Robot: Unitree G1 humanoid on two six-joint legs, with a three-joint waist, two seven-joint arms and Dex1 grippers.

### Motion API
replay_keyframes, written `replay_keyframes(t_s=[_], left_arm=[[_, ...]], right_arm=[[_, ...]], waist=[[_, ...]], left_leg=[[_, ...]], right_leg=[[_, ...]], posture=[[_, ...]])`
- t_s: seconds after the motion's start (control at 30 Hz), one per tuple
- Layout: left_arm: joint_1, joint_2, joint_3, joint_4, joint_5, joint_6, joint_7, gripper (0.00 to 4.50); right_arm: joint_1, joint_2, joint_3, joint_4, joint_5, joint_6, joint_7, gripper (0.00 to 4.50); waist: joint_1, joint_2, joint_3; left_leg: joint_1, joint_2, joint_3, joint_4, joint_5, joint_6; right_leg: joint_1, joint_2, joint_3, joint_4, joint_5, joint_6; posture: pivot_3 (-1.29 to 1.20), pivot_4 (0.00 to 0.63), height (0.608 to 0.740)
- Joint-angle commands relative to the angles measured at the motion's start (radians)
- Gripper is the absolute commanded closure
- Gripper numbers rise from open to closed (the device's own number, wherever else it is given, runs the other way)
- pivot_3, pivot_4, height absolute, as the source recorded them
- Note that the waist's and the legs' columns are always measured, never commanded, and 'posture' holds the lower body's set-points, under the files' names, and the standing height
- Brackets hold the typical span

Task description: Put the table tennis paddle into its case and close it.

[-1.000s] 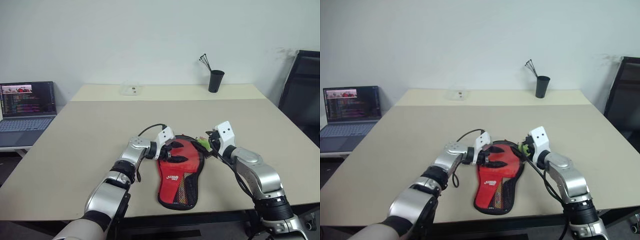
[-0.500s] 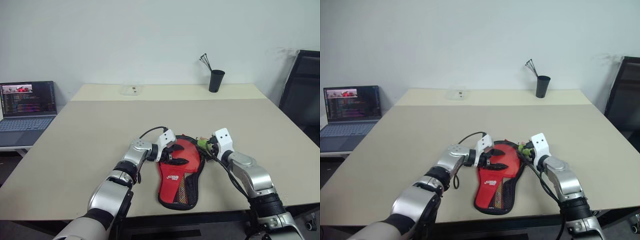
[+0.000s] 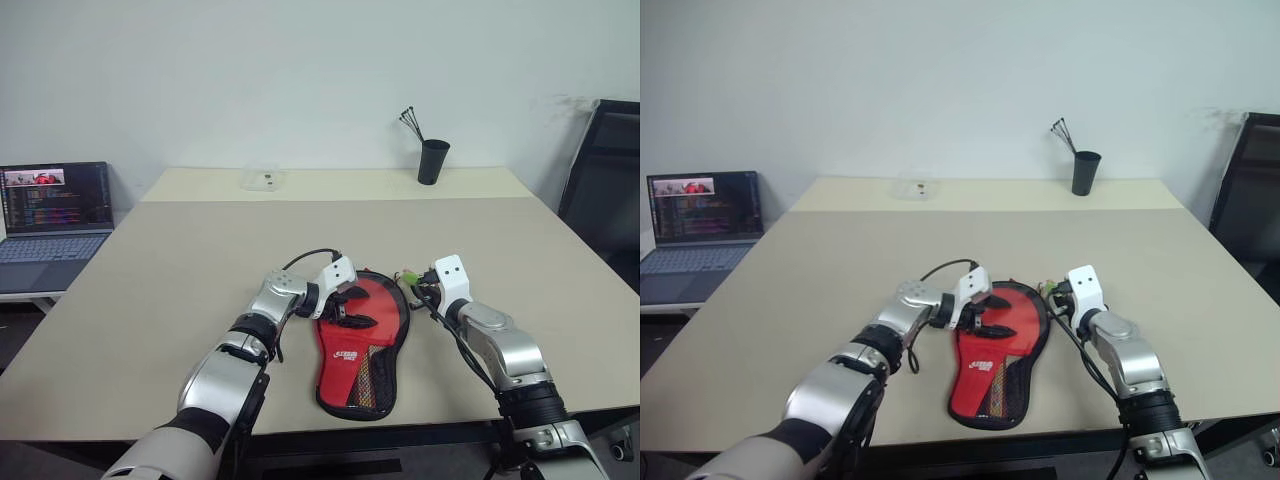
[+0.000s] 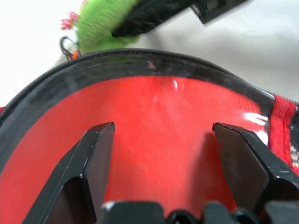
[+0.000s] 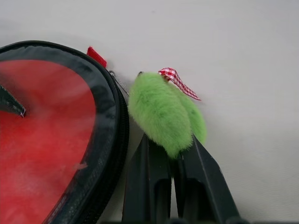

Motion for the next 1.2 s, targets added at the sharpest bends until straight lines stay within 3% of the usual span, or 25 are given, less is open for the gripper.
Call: replay_keyframes(t_s=[0.03, 0.27, 0.53, 0.83, 1.2], left_arm=[[0.003, -0.007, -0.03, 0.022, 0.037, -0.029, -0.019, 0.84], [0.038, -0.02, -0.026, 0.036, 0.036, -0.021, -0.008, 0.84], [0.03, -0.05, 0.024, 0.044, -0.001, 0.042, 0.009, 0.84], [0.029, -0.063, 0.017, 0.047, 0.018, 0.043, 0.017, 0.84], [0.029, -0.084, 0.009, 0.053, 0.031, 0.041, 0.03, 0.84]], right_arm=[[-0.015, -0.004, -0.018, -0.047, 0.002, 0.001, -0.004, 4.49], [0.044, -0.051, -0.037, -0.145, 0.008, 0.061, 0.01, 4.49], [0.213, -0.175, -0.082, -0.392, 0.057, 0.201, 0.076, 4.49], [0.497, -0.309, -0.063, -0.827, 0.26, 0.416, 0.231, 4.49], [0.729, -0.474, -0.08, -1.044, 0.423, 0.471, 0.357, 4.49]], waist=[[0.0, 0.0, 0.0], [0.001, 0.0, 0.0], [0.006, 0.001, -0.001], [0.009, 0.002, -0.001], [0.01, 0.001, -0.002]], left_leg=[[0.0, 0.0, 0.0, 0.0, 0.0, 0.0], [0.0, 0.0, 0.0, 0.0, 0.0, 0.0], [0.001, -0.001, -0.001, 0.0, 0.0, 0.0], [0.0, -0.001, -0.002, 0.0, 0.0, 0.0], [0.0, -0.001, -0.003, 0.001, 0.0, 0.0]], right_leg=[[0.0, 0.0, 0.0, 0.0, 0.0, 0.0], [0.0, 0.0, 0.0, 0.0, 0.0, 0.0], [0.002, 0.0, -0.001, -0.001, 0.0, 0.0], [0.003, -0.001, -0.002, -0.002, -0.001, 0.001], [0.004, -0.001, -0.004, -0.003, -0.001, 0.001]], posture=[[0.0, 0.15, 0.74], [0.0, 0.15, 0.74], [0.0, 0.15, 0.74], [0.0, 0.15, 0.74], [0.0, 0.15, 0.74]])
